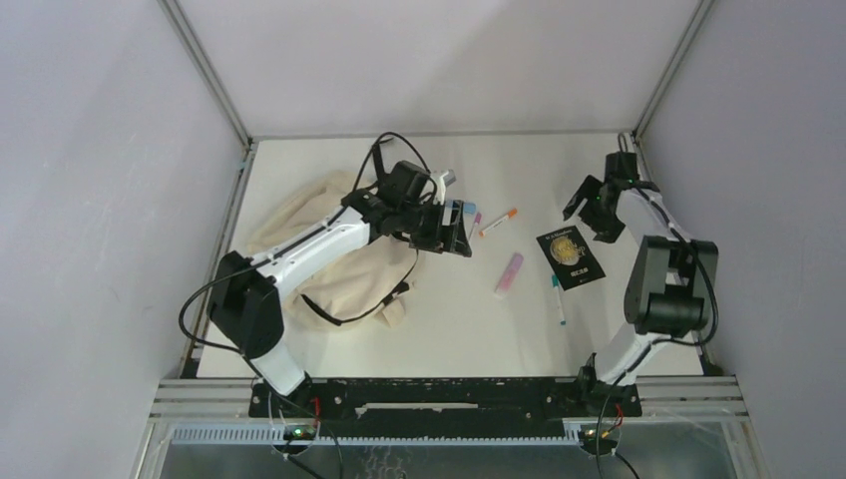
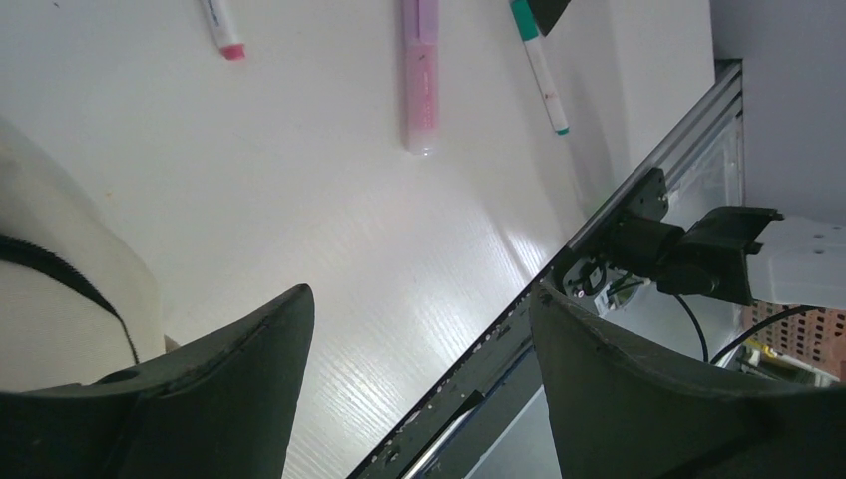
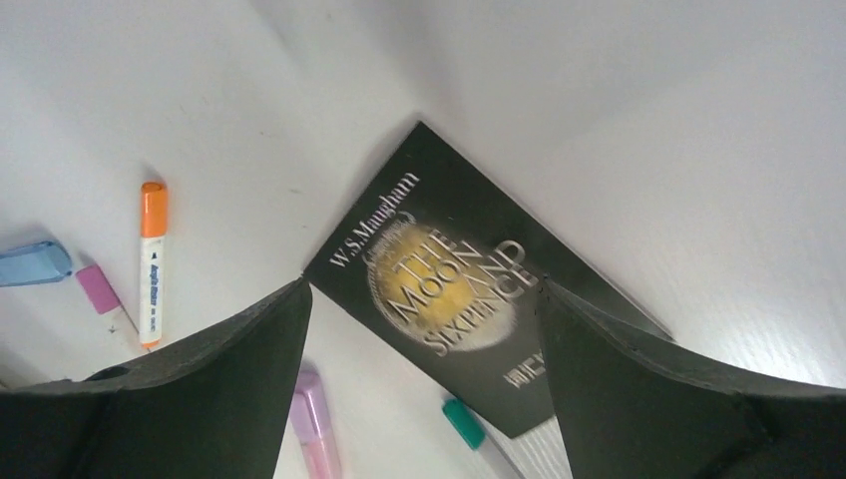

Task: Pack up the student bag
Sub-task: Move the book to the center of the board.

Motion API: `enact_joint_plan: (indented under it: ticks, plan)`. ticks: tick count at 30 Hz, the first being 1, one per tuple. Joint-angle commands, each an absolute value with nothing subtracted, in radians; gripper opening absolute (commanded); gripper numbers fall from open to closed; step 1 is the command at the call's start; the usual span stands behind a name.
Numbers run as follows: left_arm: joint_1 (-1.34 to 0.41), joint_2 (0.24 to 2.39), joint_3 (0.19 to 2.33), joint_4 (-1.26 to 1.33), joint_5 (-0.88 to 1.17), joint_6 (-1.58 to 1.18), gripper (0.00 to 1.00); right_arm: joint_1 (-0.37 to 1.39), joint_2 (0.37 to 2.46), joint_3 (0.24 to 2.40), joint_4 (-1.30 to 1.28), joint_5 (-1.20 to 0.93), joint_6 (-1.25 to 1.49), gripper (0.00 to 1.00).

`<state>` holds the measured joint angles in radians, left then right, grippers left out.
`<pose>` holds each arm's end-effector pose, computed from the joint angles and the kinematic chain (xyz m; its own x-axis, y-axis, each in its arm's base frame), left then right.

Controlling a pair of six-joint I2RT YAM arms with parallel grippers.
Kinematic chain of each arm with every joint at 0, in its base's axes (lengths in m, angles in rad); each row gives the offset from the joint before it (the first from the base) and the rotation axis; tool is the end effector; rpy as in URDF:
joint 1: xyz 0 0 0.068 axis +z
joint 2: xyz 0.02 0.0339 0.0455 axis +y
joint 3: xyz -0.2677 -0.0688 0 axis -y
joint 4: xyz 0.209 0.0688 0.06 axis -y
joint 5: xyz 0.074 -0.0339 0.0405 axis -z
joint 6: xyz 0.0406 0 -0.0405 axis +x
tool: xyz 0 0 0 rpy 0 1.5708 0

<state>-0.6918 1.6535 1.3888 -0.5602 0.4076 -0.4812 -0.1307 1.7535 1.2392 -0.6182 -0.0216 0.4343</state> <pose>0.2478 -0.2261 0.3018 -0.8683 0.1675 -0.4668 0.4410 0.6915 -0.5722 0.3261 -0.0420 0.2224 -0.7634 0.5246 -0.3768 0.4877 0.8506 0.1963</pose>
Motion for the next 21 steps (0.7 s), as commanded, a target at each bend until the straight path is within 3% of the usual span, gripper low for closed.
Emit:
enact_joint_plan:
  ticks: [1, 7, 10, 17, 21]
  plan:
    - [-0.709, 1.655, 1.454, -0.533, 0.433, -0.500, 0.83, -0.162, 1.610, 1.153, -0.592, -0.002, 0.456, 0.90]
    - [-0.709, 1.641, 1.447, -0.557, 0.401, -0.485, 0.83, -0.103, 1.380, 0.870, -0.580, -0.029, 0.523, 0.89]
    - [-0.707, 1.638, 1.452, -0.565, 0.406, -0.484, 0.83, -0.072, 1.318, 0.770, -0.581, -0.076, 0.552, 0.79]
    - [-0.709, 1.619, 1.472, -0.595, 0.385, -0.470, 0.83, 0.108, 1.391, 0.708, -0.596, 0.000, 0.635, 0.77]
    - [-0.709, 1.614, 1.460, -0.597, 0.378, -0.468, 0.83, 0.157, 1.452, 0.708, -0.503, -0.096, 0.665, 0.77]
